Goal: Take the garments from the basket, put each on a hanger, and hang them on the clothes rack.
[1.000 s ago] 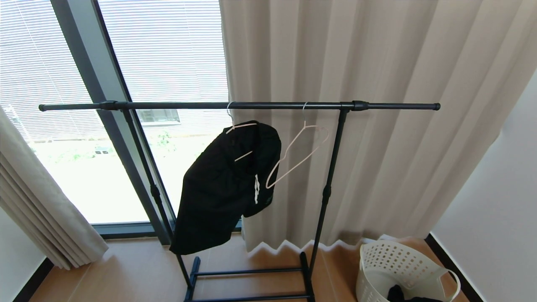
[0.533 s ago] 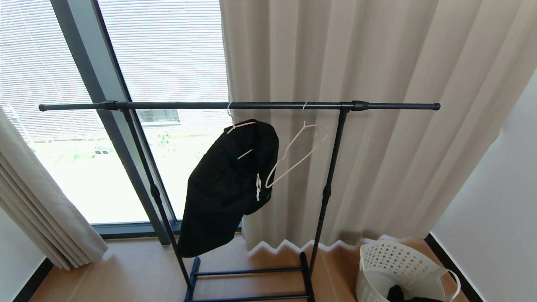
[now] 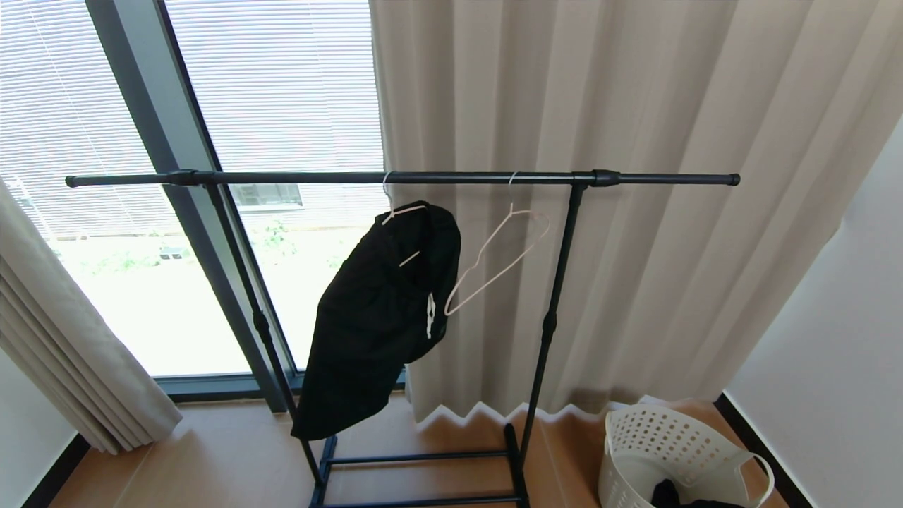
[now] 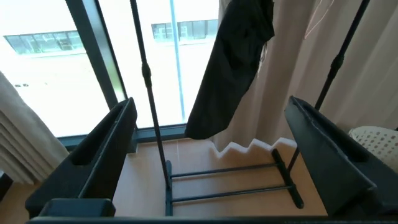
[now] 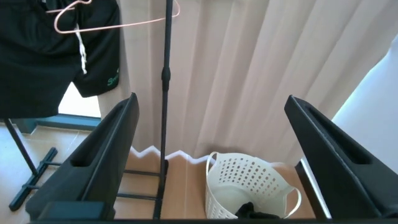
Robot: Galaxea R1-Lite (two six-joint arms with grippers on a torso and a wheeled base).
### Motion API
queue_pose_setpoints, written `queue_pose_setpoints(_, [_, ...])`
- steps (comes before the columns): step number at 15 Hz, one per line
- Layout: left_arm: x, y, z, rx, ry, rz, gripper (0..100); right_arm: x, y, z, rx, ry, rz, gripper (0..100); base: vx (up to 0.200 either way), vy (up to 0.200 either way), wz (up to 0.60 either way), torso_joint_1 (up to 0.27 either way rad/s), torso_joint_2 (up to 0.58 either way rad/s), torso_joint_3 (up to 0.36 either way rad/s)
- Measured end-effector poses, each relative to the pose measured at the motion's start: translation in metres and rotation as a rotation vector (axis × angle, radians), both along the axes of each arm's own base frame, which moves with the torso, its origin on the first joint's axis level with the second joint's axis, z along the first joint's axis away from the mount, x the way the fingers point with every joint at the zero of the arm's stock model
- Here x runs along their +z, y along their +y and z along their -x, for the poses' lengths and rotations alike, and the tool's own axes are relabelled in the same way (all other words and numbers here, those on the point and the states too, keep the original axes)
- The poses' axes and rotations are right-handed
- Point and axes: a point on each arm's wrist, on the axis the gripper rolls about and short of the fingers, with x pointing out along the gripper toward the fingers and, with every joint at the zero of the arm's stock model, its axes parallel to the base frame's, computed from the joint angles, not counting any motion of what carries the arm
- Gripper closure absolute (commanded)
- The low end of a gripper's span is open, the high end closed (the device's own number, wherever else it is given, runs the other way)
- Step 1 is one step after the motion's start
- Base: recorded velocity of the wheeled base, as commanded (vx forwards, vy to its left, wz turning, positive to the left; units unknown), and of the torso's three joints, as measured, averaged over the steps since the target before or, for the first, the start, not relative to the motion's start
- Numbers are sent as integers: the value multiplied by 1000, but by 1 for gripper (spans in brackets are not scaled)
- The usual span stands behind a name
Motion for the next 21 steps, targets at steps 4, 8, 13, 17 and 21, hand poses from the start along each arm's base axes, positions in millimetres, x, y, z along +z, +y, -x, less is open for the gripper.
queue_pose_setpoints(4, [-1, -2, 1, -92, -12, 24, 0, 0, 0, 2, 16, -20, -47, 0, 0, 0, 0, 0, 0, 0])
queue_pose_setpoints(8, [-1, -2, 2, -95, -13, 30, 0, 0, 0, 2, 20, -23, -58, 0, 0, 0, 0, 0, 0, 0])
queue_pose_setpoints(13, [-1, -2, 2, -94, -13, 38, 0, 0, 0, 2, 19, -24, -57, 0, 0, 0, 0, 0, 0, 0])
queue_pose_setpoints(17, [-1, -2, 2, -92, -13, 39, 0, 0, 0, 2, 19, -24, -59, 0, 0, 0, 0, 0, 0, 0])
queue_pose_setpoints(21, [-1, -2, 2, -93, -13, 42, 0, 0, 0, 2, 17, -24, -62, 0, 0, 0, 0, 0, 0, 0])
